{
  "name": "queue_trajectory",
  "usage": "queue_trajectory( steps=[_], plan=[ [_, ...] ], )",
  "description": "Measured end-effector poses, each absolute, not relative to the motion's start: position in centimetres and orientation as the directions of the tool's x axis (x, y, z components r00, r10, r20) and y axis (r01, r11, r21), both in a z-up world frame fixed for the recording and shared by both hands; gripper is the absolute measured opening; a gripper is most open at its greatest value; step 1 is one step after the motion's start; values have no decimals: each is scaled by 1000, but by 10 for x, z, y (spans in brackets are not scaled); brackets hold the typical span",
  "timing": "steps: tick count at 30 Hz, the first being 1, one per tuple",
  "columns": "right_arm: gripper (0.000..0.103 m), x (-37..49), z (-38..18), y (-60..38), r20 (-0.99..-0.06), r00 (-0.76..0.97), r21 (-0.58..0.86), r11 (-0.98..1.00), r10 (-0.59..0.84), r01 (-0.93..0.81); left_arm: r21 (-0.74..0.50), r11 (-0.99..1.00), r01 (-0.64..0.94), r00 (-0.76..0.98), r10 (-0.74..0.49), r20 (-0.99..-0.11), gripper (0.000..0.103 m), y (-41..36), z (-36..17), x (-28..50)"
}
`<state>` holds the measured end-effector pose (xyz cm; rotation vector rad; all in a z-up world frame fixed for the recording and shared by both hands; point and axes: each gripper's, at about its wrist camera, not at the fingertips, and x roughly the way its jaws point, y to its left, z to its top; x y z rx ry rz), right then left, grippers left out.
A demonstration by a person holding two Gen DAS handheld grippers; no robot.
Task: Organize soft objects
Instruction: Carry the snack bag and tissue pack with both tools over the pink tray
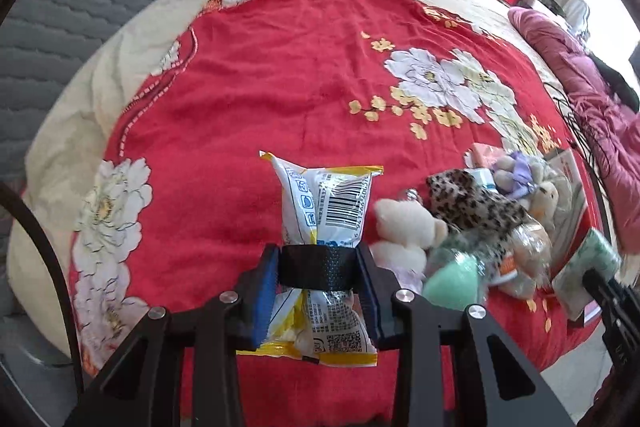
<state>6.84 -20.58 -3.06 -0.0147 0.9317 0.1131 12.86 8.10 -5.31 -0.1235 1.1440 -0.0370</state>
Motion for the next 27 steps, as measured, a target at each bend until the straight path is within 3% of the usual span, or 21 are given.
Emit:
queue_trajectory(
  steps=[27],
  plan=[
    [24, -9, 47, -279, -677, 730, 107, 994, 96, -31, -35, 983, 180, 518, -125, -846, 37, -60, 26, 59]
  ],
)
